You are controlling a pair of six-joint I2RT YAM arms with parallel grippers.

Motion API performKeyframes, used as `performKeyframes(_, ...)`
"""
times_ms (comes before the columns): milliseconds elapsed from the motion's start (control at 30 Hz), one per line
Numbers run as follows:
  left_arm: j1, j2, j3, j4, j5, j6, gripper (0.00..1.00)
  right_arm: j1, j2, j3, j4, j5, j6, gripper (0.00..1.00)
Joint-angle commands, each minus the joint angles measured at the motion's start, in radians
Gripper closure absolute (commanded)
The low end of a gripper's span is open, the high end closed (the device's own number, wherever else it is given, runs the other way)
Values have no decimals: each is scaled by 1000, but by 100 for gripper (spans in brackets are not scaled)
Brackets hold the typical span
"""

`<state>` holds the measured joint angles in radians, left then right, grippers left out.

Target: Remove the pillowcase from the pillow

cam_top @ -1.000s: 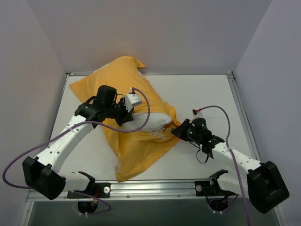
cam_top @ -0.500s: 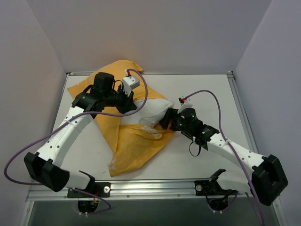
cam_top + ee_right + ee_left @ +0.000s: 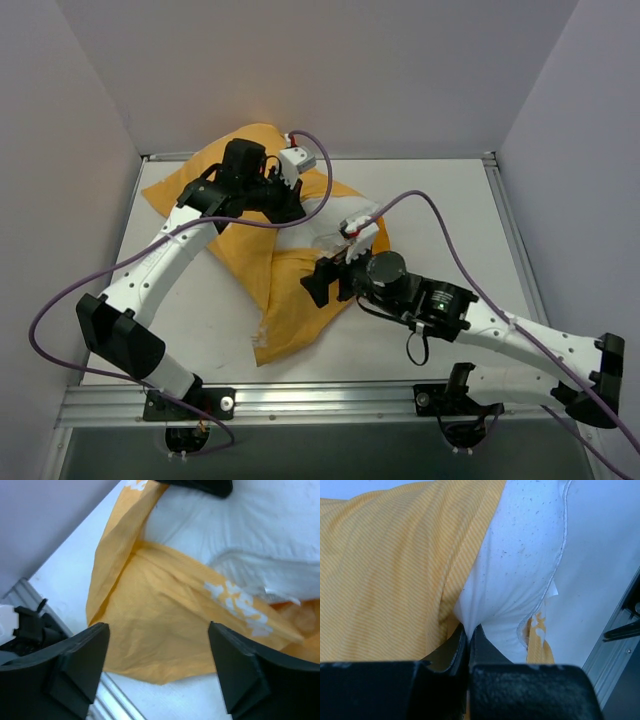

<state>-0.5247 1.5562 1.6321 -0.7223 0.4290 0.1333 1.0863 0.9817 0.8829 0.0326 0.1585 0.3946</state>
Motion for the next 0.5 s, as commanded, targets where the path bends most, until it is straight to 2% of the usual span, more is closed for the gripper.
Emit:
performKeyframes(0, 0, -15, 69, 115, 4, -21, 98, -2, 148, 132, 15, 91, -121, 14)
performKeyframes(67, -1, -18, 69, 115, 5, -23, 98, -51, 264, 212, 13, 50, -155, 11)
performKeyframes(200, -1, -25, 74, 112, -7, -15, 98, -152, 365, 206, 93, -147, -131, 12)
performKeyframes(267, 0, -25, 78, 113, -24, -17, 98, -154, 396, 202, 93, -149, -137, 19)
performKeyframes(367, 5, -10, 103, 113, -88, -31, 98, -112, 405, 195, 85, -234, -132, 45)
performKeyframes(467, 11, 16, 153, 113, -131, -40, 98, -43, 381, 185, 81, -198, -129, 59)
